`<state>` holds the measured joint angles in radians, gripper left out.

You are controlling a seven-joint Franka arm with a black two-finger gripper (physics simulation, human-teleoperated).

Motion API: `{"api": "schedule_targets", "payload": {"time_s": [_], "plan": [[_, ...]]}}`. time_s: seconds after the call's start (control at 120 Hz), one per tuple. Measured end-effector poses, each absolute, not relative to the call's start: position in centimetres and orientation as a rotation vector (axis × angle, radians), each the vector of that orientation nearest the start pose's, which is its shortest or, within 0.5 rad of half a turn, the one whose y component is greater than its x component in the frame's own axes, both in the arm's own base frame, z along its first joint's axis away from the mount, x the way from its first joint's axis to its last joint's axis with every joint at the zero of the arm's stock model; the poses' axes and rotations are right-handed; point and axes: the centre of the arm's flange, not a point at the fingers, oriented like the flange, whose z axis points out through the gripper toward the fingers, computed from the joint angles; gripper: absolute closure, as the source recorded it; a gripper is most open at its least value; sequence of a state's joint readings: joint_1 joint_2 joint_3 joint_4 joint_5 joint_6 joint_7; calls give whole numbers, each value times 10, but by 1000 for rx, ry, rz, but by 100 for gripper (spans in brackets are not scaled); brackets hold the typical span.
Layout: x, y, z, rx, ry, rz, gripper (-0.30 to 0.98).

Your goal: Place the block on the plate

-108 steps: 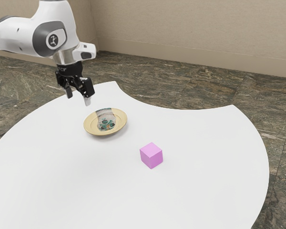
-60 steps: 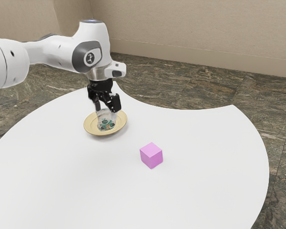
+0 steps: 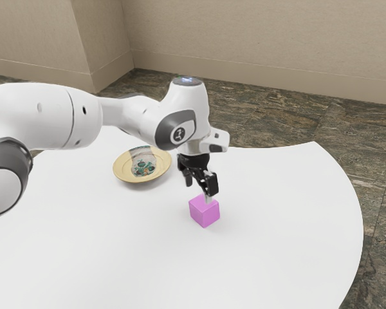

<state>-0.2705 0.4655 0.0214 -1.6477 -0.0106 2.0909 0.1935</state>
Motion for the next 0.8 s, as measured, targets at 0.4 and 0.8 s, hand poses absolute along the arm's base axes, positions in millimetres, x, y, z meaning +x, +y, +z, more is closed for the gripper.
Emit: {"api": "schedule_targets", "payload": {"time_s": [0.4, 0.8], "plan": [[666, -167, 297, -2987, 755, -57, 0], [672, -158, 271, -3007, 700, -42, 0]]}}
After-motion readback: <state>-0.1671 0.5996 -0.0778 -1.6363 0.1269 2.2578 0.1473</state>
